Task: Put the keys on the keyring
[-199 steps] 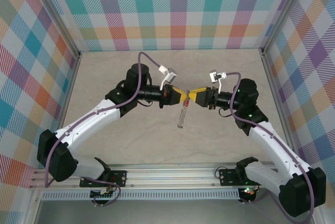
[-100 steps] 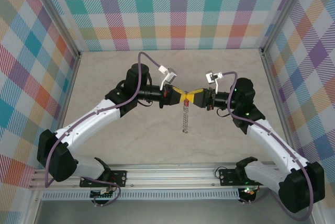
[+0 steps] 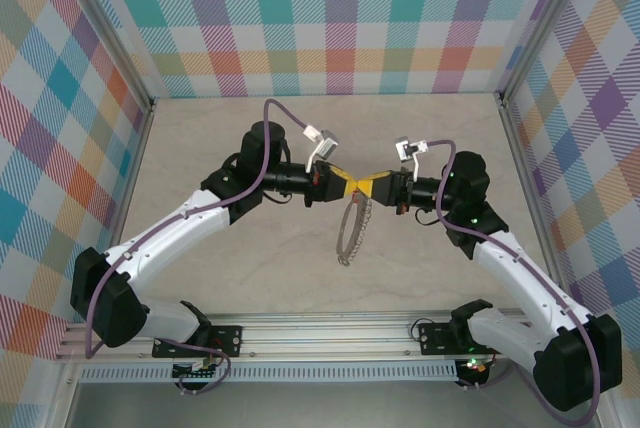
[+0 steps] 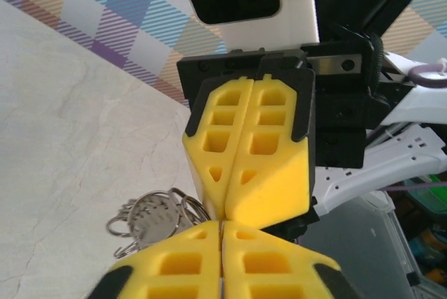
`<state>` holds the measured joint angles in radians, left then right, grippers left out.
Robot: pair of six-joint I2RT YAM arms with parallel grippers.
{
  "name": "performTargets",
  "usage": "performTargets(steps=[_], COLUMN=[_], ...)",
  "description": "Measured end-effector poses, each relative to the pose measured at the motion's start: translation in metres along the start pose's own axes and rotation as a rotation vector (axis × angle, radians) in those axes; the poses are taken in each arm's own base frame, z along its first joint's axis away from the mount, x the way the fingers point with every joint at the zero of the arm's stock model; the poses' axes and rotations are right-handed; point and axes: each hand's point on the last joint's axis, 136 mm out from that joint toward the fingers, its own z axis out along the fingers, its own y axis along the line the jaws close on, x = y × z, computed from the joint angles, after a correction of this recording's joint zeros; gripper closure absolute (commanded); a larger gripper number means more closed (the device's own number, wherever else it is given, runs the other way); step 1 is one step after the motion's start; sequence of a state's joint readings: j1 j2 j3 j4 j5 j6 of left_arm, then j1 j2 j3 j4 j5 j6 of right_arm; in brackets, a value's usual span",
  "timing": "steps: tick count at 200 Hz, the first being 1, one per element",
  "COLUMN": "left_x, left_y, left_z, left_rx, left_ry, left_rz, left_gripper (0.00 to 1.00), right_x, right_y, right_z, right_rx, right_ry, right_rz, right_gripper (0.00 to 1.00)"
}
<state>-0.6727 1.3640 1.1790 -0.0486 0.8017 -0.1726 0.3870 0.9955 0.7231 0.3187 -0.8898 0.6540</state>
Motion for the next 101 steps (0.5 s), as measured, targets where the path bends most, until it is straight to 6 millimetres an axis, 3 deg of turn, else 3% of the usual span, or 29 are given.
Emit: performTargets(steps=[17, 36, 66, 101], left_x=[-0.008, -0.015, -0.021, -0.017], left_y=[0.008, 0.011, 0.012, 0.017], left_z=[-0.006, -0.019, -0.036, -0.035], left_rx=[-0.070, -0.139, -0.192, -0.190], left_ry=[-0.049, -0.122, -0.240, -0.294], left_rz=[-0.009, -0.021, -0.056, -0.115], left_gripper=[0.52, 0.50, 0.58, 0.65], right_x=[0.002, 0.001, -0.010, -0.025], right_y=[-0.004, -0.009, -0.010, -0.008], right_z=[-0.001, -0.003, -0.005, -0.009], right_rx=[0.021, 0.043, 0.057, 0.054], right_ry=[-0.013, -0.040, -0.117, -0.222], right_rz=[0.008, 0.015, 0.005, -0.006], right_gripper=[1.00, 1.00, 1.00, 1.00])
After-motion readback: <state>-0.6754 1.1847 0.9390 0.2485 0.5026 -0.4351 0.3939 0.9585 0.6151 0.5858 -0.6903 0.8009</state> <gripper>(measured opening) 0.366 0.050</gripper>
